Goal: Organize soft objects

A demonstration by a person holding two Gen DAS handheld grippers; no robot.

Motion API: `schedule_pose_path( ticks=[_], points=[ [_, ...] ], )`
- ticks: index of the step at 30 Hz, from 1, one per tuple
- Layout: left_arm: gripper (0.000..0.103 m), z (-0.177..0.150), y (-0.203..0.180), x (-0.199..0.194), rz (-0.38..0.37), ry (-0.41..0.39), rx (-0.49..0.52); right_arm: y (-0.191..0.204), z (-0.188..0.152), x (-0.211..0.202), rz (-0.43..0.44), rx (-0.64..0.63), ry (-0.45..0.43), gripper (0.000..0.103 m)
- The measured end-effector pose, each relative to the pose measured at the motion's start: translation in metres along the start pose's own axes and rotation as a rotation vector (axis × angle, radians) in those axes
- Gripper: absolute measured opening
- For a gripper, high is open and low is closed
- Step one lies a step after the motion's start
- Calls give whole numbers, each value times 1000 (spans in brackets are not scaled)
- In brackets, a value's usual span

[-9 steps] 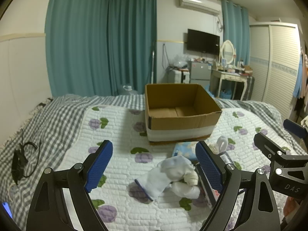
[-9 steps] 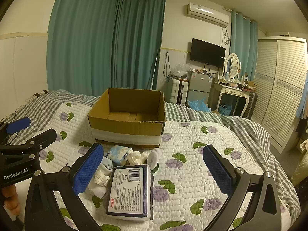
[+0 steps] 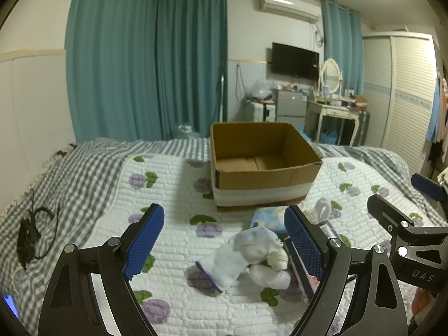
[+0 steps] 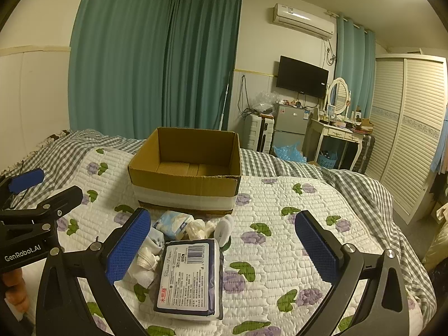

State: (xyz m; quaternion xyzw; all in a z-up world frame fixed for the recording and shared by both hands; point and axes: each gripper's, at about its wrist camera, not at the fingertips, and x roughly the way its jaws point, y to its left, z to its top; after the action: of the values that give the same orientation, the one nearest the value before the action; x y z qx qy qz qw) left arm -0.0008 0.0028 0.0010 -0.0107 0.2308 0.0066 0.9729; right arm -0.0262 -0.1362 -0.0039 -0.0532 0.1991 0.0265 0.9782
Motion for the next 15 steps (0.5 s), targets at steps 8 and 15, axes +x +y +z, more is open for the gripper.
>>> schedule_pose_path(
  ticks=[8,15],
  points=[
    [89,2,1,-1,2,1,-1,1,0,0,0,-1,2,103],
    [89,2,1,-1,2,0,-2,3,-1,1,3,-3,5,103]
  ],
)
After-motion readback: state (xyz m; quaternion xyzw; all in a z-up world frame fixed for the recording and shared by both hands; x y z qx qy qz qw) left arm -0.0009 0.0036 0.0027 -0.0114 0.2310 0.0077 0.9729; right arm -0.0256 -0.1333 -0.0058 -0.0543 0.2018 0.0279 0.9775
